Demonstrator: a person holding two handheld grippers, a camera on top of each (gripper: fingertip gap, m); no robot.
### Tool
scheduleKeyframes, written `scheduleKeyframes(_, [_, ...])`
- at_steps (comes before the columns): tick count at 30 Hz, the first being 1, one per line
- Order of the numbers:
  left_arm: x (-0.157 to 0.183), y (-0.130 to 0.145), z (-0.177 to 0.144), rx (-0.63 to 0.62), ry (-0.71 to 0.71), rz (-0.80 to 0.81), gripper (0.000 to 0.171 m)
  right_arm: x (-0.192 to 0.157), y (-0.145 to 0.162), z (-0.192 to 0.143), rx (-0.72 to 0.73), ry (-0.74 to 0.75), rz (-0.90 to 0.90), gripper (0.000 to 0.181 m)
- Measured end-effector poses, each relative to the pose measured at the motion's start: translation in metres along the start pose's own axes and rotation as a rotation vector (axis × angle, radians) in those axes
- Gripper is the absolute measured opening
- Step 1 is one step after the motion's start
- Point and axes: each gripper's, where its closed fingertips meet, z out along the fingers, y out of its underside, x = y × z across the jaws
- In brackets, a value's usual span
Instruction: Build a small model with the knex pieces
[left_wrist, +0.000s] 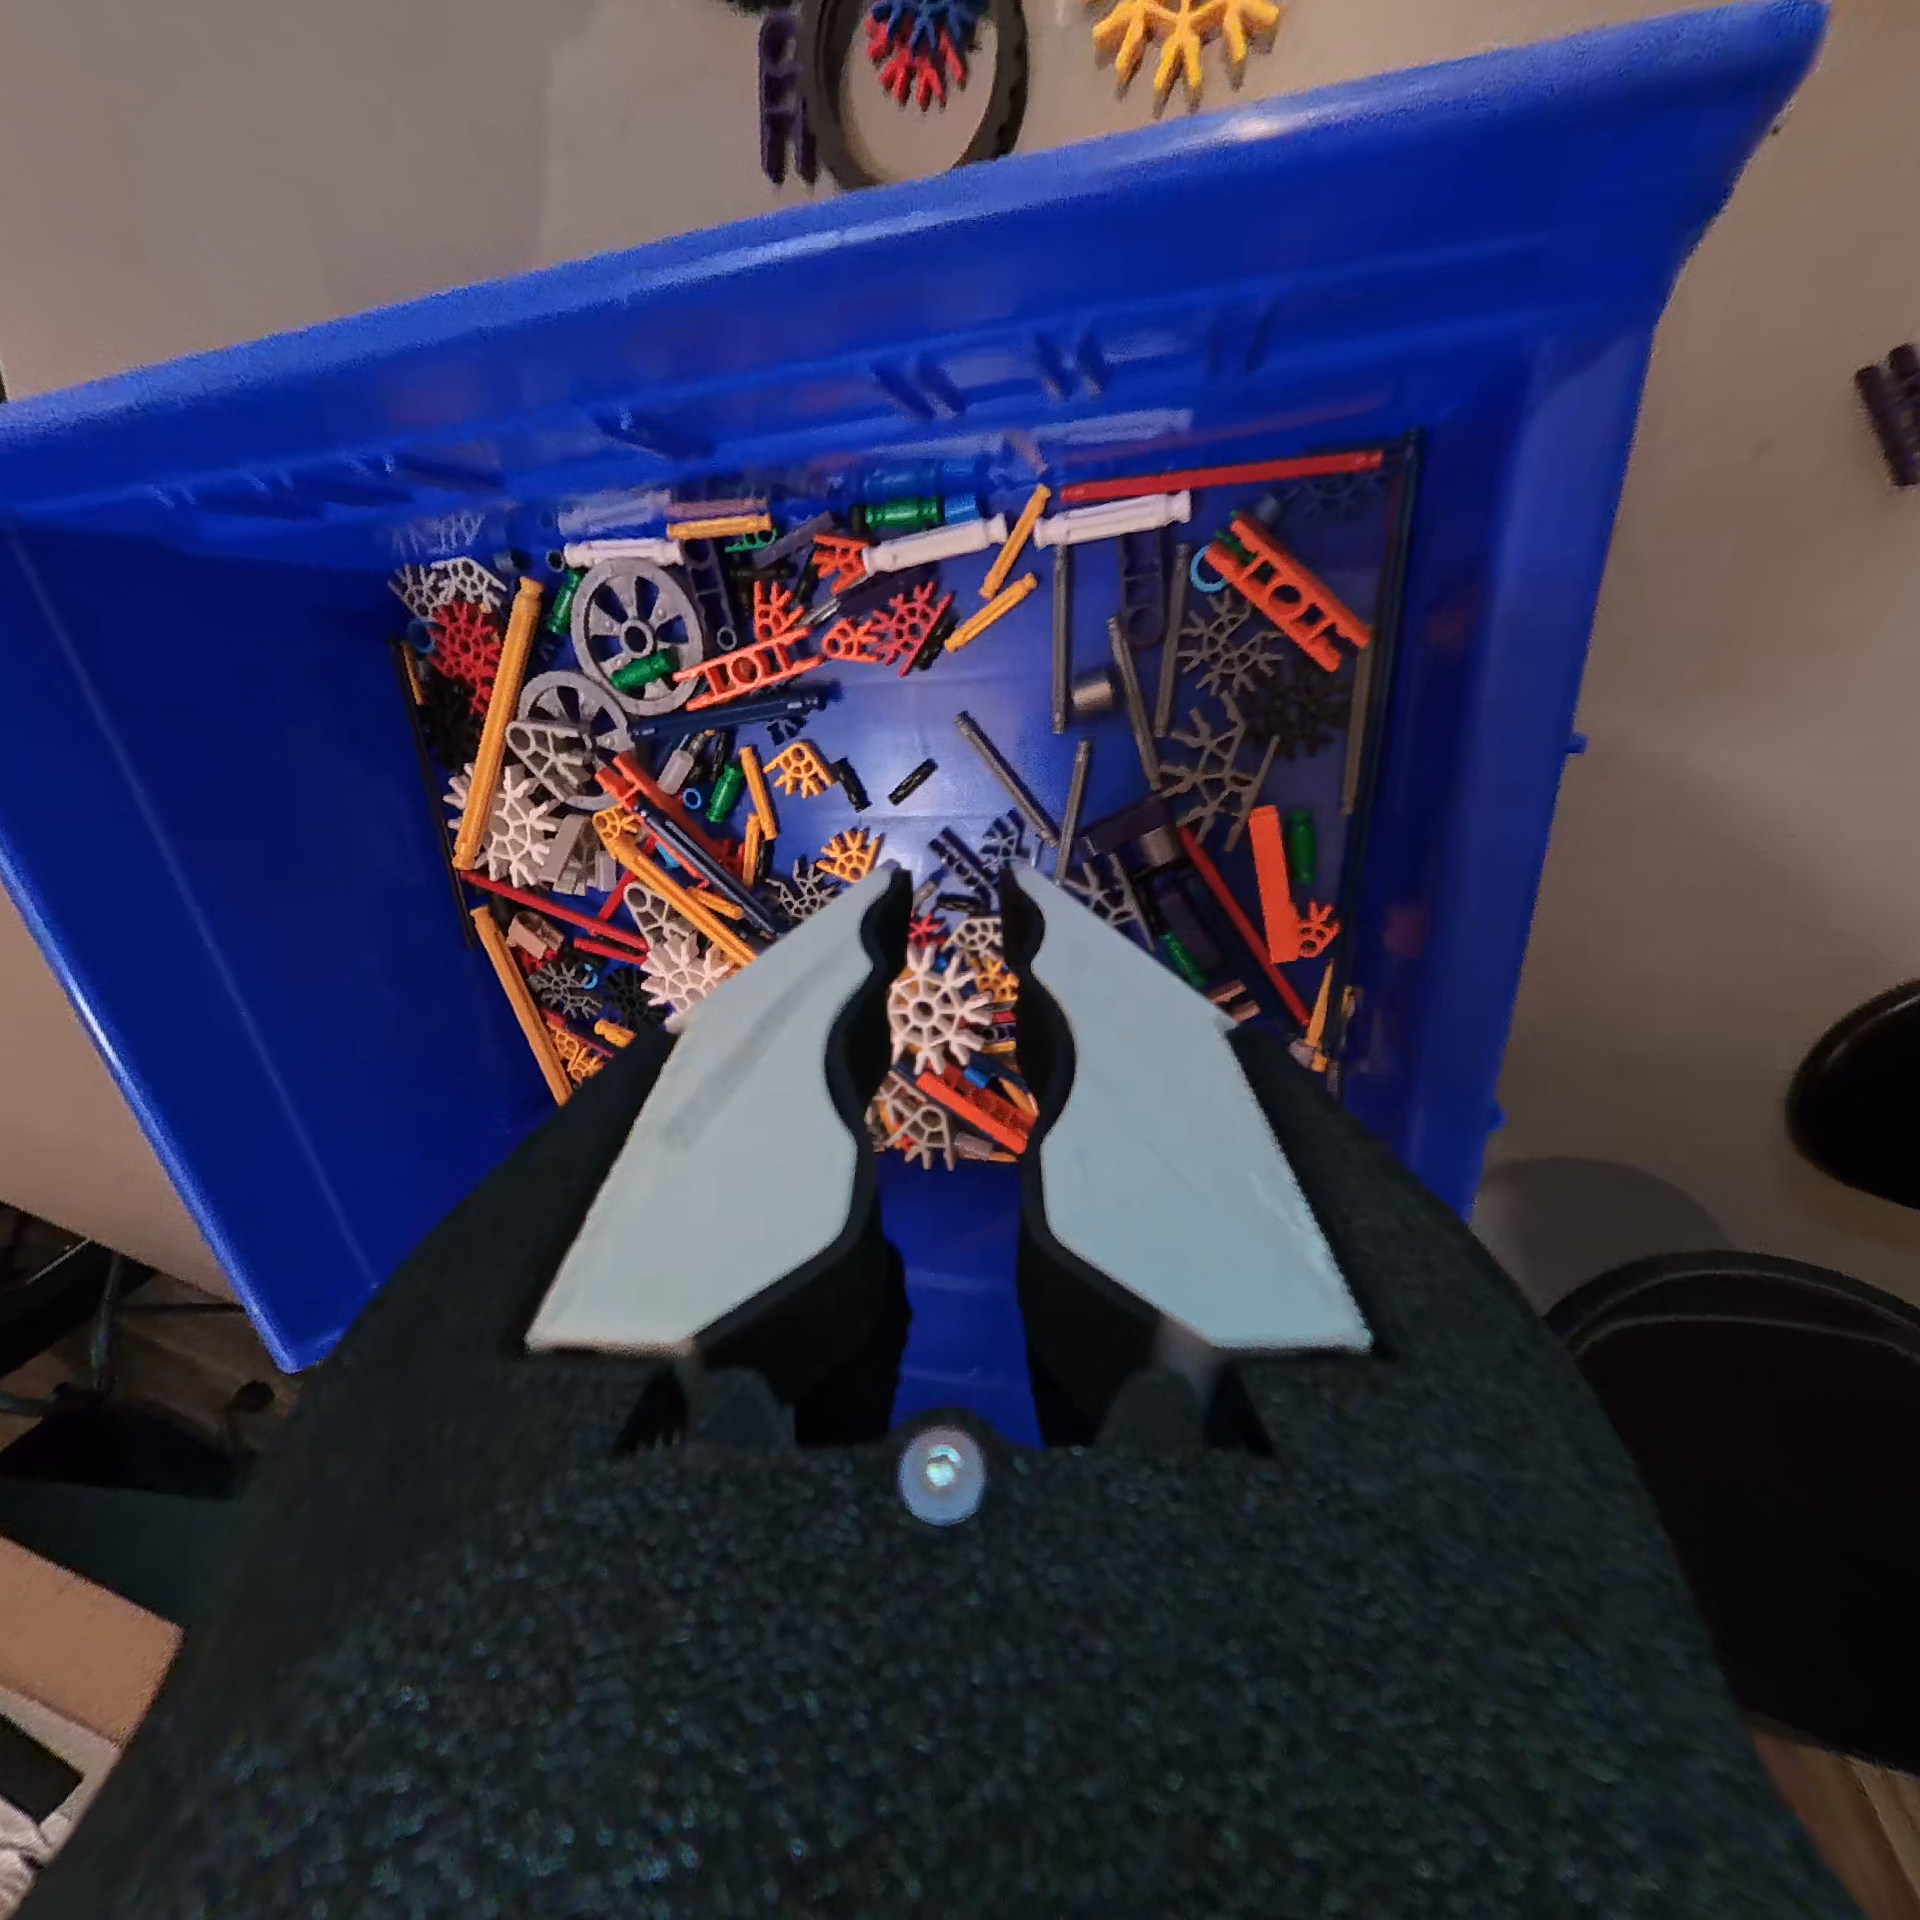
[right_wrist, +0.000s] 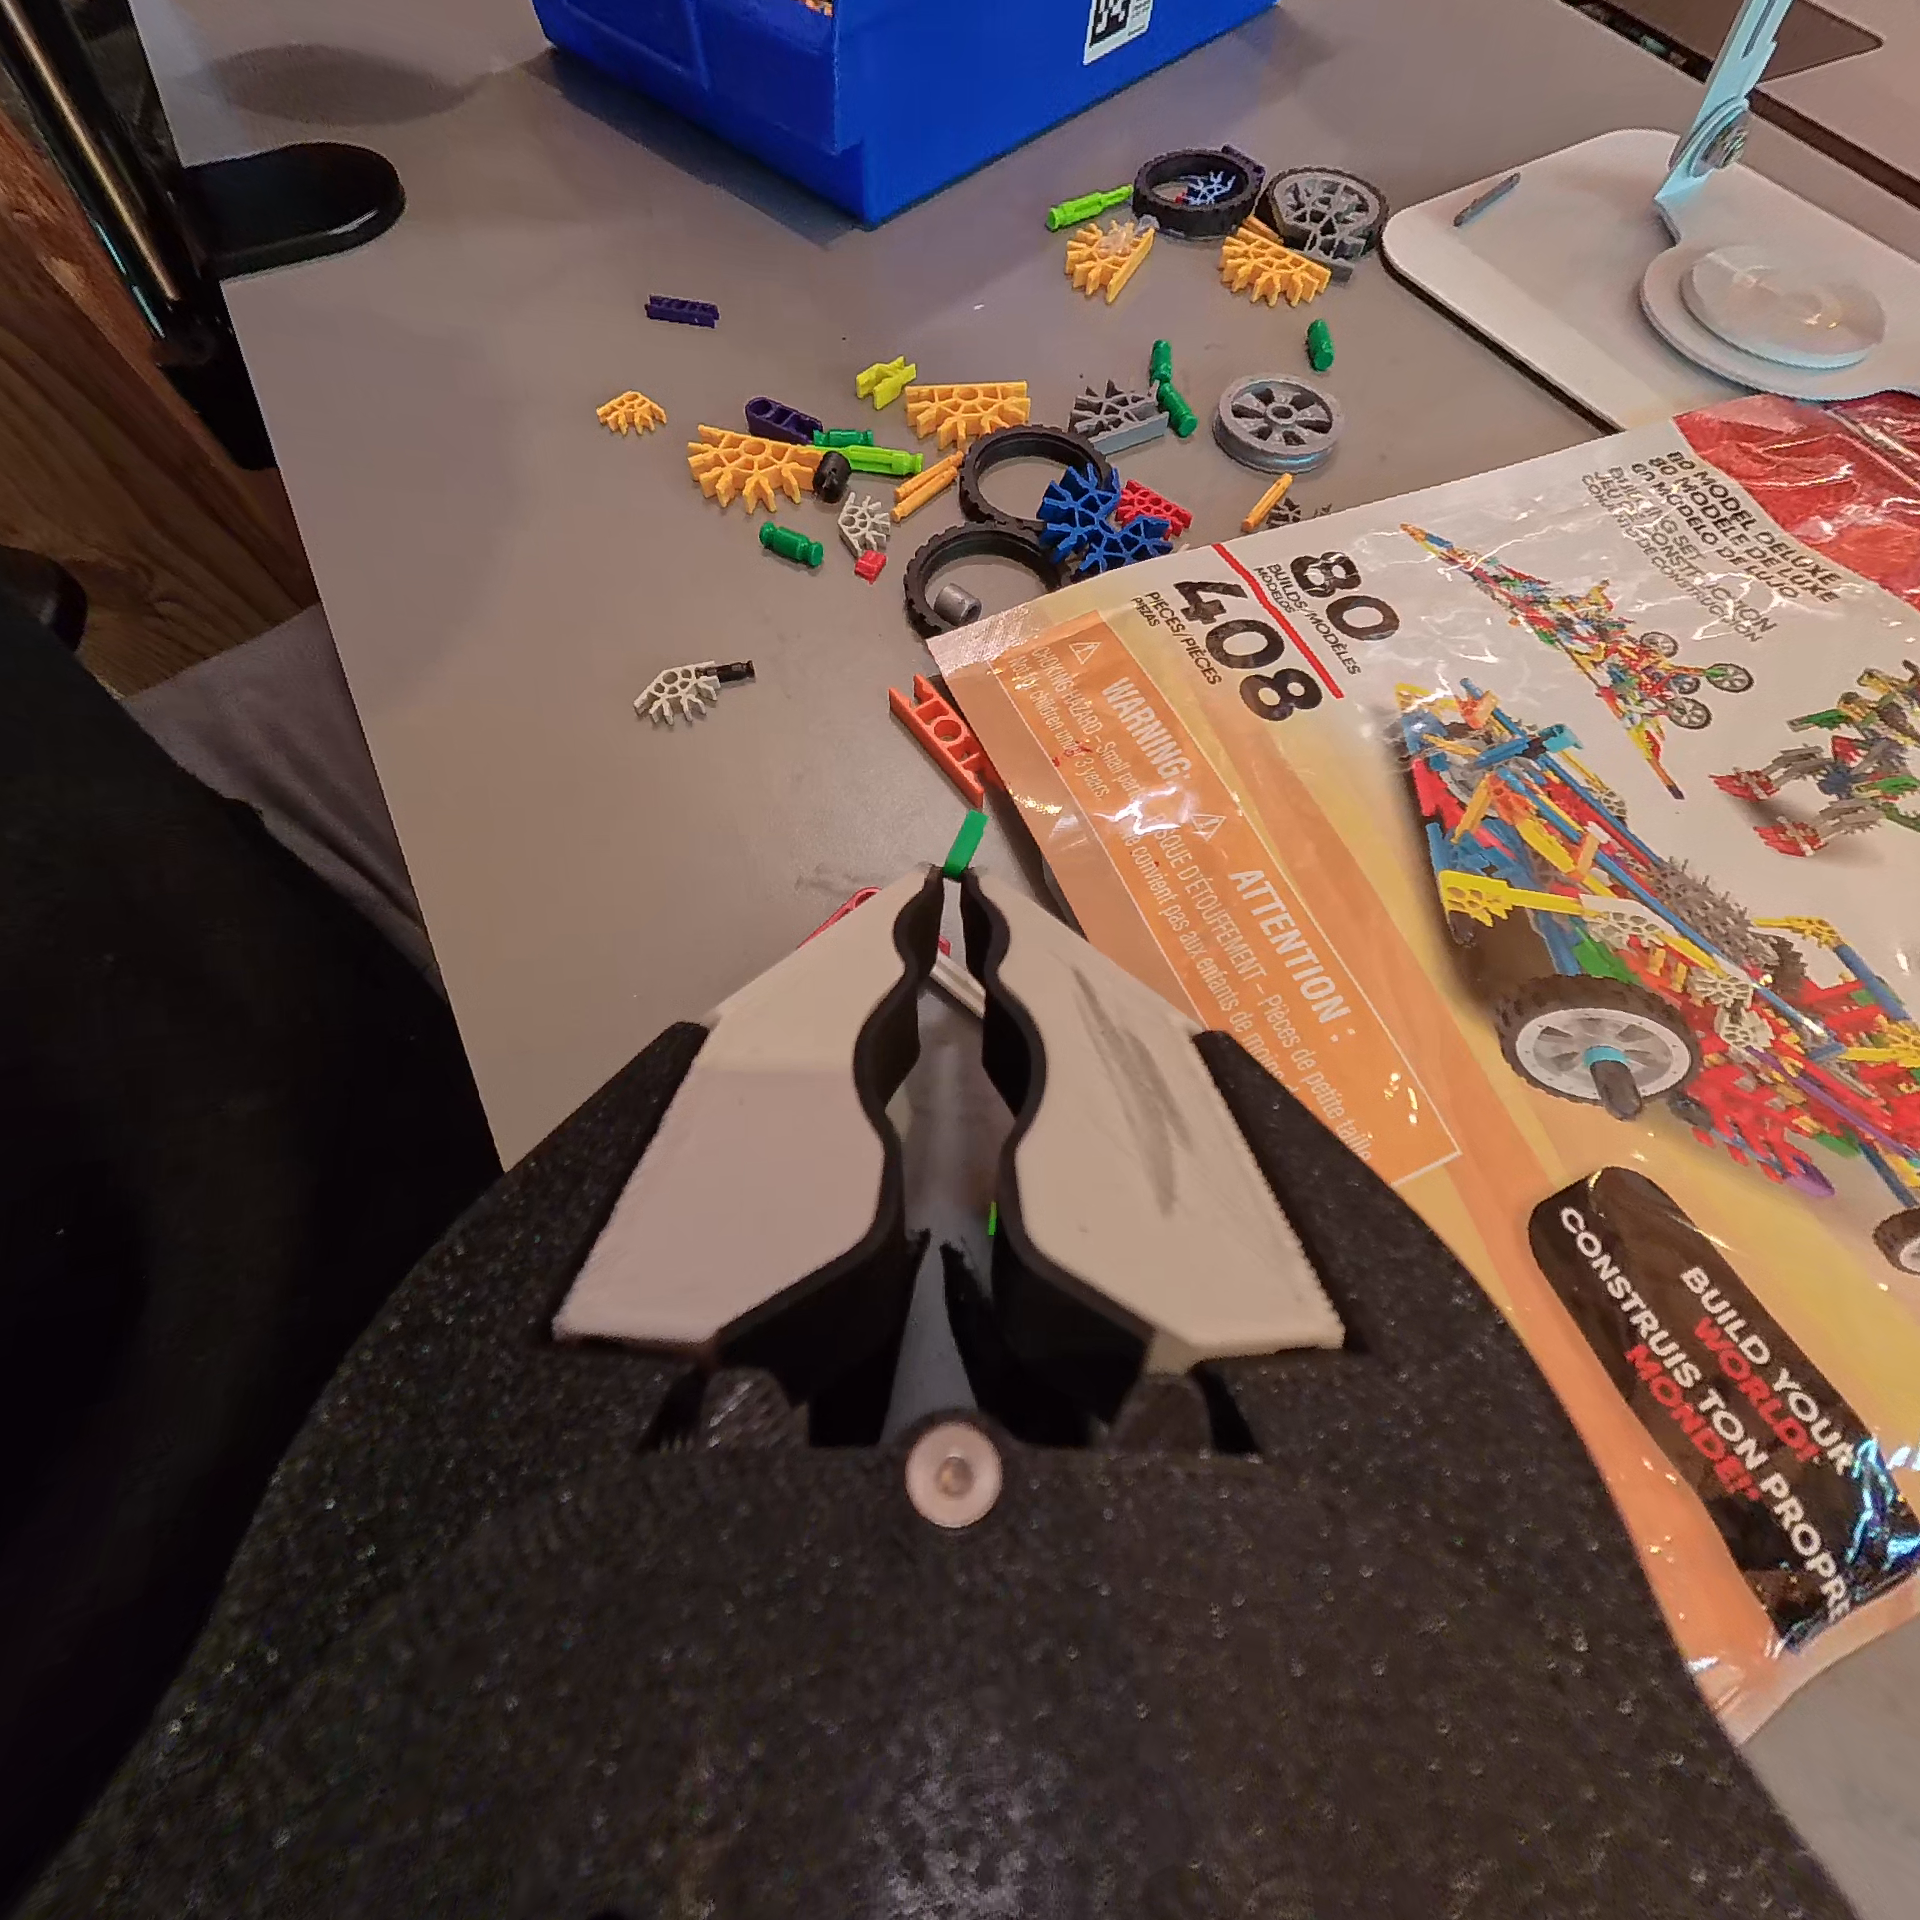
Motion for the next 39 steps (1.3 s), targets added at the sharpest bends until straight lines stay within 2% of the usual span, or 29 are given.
scheduleKeyframes(10, [-0.033,0.019,0.013,-0.033,-0.051,-0.045,0.017,0.0,0.001,0.001,-0.009,-0.001,0.002,0.002])
scheduleKeyframes(17, [-0.048,0.025,0.032,-0.05,-0.018,-0.055,0.019,0.001,0.003,0.003,-0.026,0.001,0.008,0.002])
scheduleKeyframes(24, [-0.026,0.026,0.05,-0.093,0.111,0.002,0.018,0.001,0.005,0.004,-0.038,0.002,0.01,0.002])
scheduleKeyframes(26, [-0.021,0.021,0.051,-0.065,0.126,0.02,0.014,0.001,0.005,0.004,-0.042,0.001,0.011,0.002])
scheduleKeyframes(34, [-0.016,0.003,0.06,0.027,0.104,0.122,0.01,0.002,0.007,0.005,-0.054,0.003,0.014,0.001])
scheduleKeyframes(39, [-0.012,0.009,0.068,-0.024,0.126,0.146,0.006,0.002,0.007,0.006,-0.054,0.005,0.015,0.001])
